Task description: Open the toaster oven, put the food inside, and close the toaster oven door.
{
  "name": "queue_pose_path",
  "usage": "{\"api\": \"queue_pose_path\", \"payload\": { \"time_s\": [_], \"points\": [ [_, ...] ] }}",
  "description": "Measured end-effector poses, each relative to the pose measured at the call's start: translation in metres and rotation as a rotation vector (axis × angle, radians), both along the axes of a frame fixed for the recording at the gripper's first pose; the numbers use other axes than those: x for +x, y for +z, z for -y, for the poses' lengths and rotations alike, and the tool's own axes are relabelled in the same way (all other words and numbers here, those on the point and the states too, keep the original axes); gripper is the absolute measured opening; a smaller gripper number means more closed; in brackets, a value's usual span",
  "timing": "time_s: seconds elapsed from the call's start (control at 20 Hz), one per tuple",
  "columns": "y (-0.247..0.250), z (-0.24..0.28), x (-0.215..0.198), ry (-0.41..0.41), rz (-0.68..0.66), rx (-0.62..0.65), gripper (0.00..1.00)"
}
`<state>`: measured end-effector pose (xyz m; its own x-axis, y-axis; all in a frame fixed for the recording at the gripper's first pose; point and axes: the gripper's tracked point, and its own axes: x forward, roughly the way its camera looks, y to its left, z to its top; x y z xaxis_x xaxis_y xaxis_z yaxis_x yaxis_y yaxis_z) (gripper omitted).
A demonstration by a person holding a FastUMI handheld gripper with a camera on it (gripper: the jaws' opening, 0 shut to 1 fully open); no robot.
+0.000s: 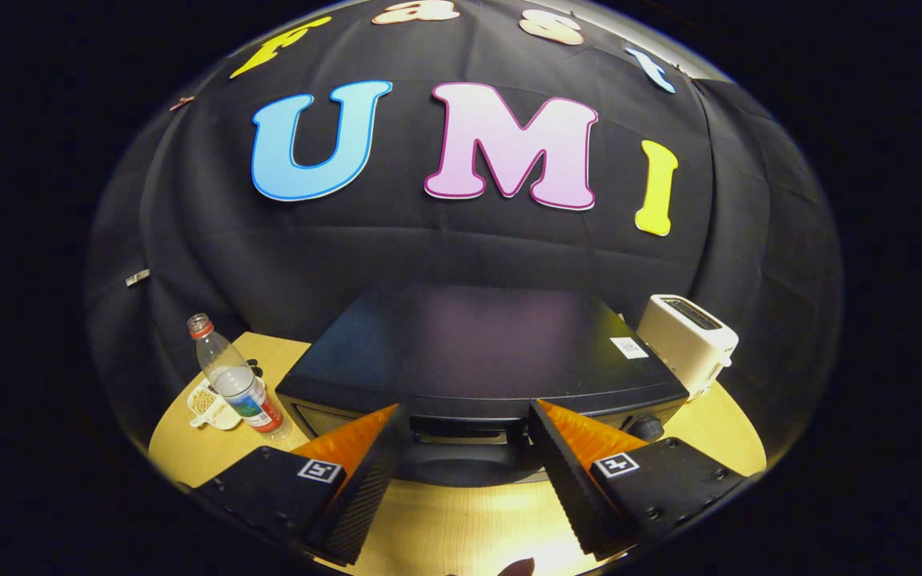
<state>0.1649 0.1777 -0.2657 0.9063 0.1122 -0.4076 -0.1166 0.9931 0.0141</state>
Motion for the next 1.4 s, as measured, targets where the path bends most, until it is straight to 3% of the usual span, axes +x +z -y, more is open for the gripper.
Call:
{"api": "queue_pose_path", "payload": {
  "time_s": [0.2,0.75,1.4],
  "points": [
    [-0.011,0.003,-0.004,-0.034,-0.035,0.087,0.97],
    [-0.030,0.009,-0.069,-0.007,-0.069,0.072,0.98],
    [-0.128,0.018,-0.161,0.076,-0.275,-0.092,0.99]
  ]
}}
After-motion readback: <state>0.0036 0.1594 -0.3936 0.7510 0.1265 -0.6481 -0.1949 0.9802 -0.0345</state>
